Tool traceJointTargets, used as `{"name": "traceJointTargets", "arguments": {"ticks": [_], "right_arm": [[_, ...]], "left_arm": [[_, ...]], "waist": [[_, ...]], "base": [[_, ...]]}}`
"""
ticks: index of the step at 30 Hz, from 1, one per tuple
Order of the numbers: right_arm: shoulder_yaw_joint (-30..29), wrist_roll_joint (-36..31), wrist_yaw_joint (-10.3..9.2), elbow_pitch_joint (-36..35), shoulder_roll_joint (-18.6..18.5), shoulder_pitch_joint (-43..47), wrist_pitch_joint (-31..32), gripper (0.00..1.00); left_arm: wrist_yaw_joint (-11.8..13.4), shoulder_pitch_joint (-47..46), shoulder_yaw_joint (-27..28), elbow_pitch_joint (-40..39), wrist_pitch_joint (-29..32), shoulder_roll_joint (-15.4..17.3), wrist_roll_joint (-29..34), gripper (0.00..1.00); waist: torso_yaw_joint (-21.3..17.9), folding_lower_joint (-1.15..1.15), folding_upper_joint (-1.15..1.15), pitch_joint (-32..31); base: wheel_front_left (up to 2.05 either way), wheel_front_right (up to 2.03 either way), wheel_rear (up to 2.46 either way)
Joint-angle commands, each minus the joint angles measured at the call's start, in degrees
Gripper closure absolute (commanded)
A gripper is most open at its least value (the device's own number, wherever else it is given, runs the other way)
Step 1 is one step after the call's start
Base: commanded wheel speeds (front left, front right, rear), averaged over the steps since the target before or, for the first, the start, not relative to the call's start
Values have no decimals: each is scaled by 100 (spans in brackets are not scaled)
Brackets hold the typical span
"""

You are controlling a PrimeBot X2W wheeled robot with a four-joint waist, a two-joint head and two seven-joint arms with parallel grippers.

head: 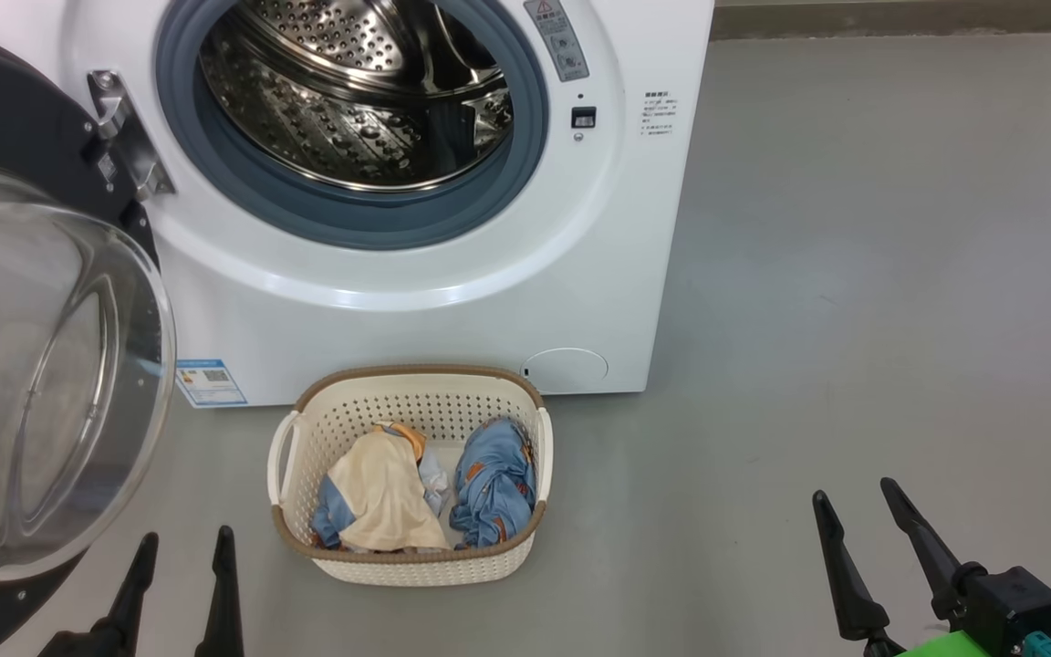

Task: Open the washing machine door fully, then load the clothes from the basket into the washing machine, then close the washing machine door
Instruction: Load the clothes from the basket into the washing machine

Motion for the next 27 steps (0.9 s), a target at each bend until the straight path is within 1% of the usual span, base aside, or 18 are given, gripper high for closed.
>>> {"name": "traceJointTargets", "arguments": {"ticks": [1,16,22,27], "right_arm": [[143,-70,9,-121,-63,-152,-69,0],[146,-48,9,-76,-130,-102,-69,0],[154,-24,9,-66,-137,-98,-69,0],[157,-14,9,-57,-143,-105,-69,0]], "left_arm": [[20,-262,176,-100,-37,88,46,0],[26,-277,225,13,-37,76,39,0],[42,-302,240,69,-37,70,13,0],[46,-337,272,71,-37,73,20,0]], "waist": [[6,0,0,-2],[23,0,0,-55],[36,0,0,-23],[54,0,0,10]], "base": [[0,0,0],[7,-7,0],[93,-93,0],[169,-169,0]]}}
